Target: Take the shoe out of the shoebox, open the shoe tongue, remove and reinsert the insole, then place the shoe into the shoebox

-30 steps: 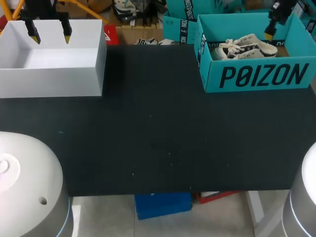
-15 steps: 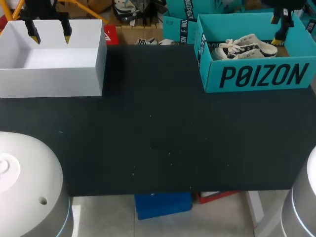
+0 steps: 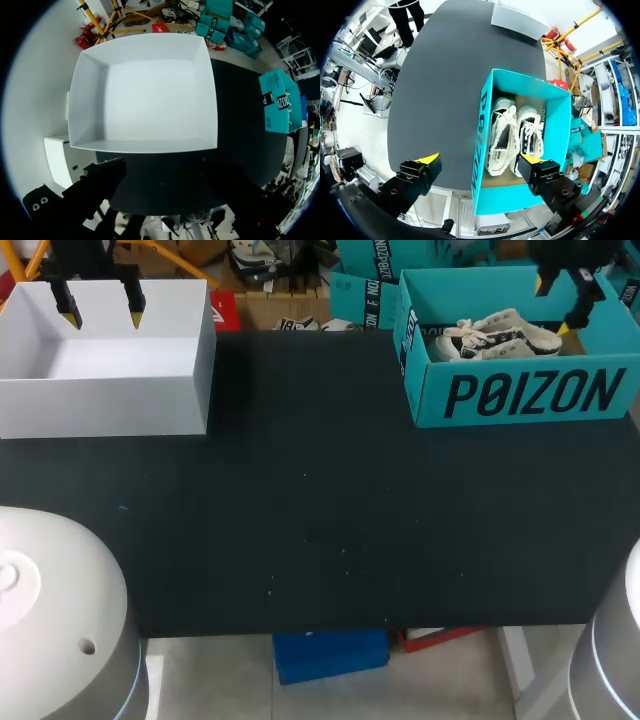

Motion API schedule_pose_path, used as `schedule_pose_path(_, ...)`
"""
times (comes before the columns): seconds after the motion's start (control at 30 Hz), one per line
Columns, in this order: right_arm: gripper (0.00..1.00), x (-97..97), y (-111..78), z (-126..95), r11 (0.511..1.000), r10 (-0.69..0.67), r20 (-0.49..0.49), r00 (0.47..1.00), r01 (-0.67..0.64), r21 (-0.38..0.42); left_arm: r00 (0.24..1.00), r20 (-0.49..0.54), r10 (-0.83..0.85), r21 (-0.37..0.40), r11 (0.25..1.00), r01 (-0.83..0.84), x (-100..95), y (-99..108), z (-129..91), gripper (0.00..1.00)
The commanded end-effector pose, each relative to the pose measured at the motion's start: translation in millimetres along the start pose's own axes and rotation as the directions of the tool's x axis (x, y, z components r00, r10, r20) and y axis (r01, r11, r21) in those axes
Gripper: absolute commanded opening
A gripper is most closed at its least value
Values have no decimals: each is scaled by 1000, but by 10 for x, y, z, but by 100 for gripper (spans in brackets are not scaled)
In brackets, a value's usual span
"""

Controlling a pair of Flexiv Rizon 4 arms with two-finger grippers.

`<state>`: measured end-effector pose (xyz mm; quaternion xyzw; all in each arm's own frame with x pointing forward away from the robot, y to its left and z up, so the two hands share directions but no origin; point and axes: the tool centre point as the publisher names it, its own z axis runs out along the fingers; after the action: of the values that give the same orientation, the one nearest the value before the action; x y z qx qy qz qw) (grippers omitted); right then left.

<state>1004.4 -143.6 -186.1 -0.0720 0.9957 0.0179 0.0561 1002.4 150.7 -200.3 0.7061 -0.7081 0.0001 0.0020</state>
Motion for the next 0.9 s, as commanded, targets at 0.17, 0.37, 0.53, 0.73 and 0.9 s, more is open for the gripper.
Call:
schedule_pose_path(0.17, 100, -328, 45, 164, 1000, 1, -40, 999, -1, 4, 1000, 2, -2, -1, 1000, 2, 6, 6, -5, 100)
schedule_pose_path(0.37, 100, -481, 101, 329, 1000, 22, 17, 1000, -22, -12, 1000, 2, -2, -1, 1000, 2, 6, 6, -5, 100)
schedule_pose_path(0.53, 100, -564, 190, 522, 1000, 16, 21, 1000, -15, -17, 1000, 2, -2, -1, 1000, 2, 6, 6, -5, 100)
schedule_pose_path(0.73, 49, -679, 227, 705, 1000, 9, 13, 1000, -8, -29, 1000, 2, -2, -1, 1000, 2, 6, 6, -5, 100)
schedule_pose_path(0.9, 47, -776, 212, 842, 999, -4, 3, 1000, 4, -34, 1000, 2, -2, -1, 1000, 2, 6, 6, -5, 100)
